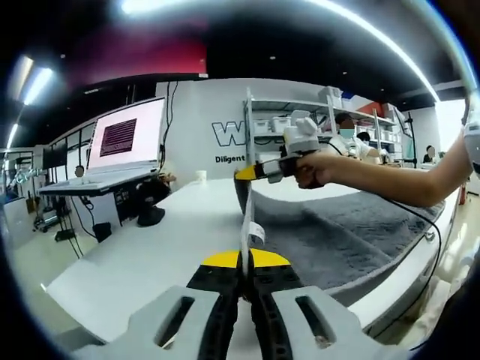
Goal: Open the folded towel by lifting each exposed corner and separating the folded layers until the towel lies flat within the target outline without major curled edges
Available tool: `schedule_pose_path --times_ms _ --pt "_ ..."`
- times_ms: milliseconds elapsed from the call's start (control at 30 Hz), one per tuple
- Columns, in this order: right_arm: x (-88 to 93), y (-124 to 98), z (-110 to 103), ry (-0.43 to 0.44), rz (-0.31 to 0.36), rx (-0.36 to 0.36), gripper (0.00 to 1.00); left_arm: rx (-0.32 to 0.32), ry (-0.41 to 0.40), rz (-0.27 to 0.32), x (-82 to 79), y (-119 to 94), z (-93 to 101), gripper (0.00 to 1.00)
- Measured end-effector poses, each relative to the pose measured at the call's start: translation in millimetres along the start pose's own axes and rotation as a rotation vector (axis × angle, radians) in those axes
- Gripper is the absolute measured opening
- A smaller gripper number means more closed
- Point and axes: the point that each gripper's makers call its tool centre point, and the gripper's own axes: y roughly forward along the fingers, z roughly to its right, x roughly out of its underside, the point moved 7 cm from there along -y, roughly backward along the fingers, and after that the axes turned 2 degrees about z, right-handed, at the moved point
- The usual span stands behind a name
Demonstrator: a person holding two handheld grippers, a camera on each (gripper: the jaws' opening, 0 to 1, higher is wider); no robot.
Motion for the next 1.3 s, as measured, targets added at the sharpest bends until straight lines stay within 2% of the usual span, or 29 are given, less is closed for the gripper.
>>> schedule_pose_path --times_ms 433,533,633,800,933,1033,1300 --pt "8.1 13 -6 0.036 -0.019 -0.013 0.0 -0.013 -0.033 -0.021 9.3 -5 -2.5 0.02" --pt "14.2 16 -7 0.08 -0.045 -0.03 0.0 -0.012 -0.038 -0.022 10.7 -8 -2.2 0.02" --pt "19.4 18 -10 0.086 -0.079 -0.053 0.0 -0.019 -0.039 -0.033 12.8 -10 -3.5 0.03" --pt "23.4 21 -16 0.058 -0.096 -0.056 0.08 -0.061 -0.006 -0.07 14.7 -15 -9.0 0.08" --pt "20.2 23 -16 0.042 -0.092 -0.05 0.16 -0.111 -0.005 -0.059 11.5 -24 -18.6 0.1" --pt "20.1 25 -16 0.04 -0.093 -0.047 0.22 -0.119 -0.006 -0.054 10.3 -27 -21.2 0.11" --pt "27.6 28 -12 0.037 -0.11 -0.039 0.18 -0.113 -0.004 -0.041 7.3 -26 -21.0 0.1"
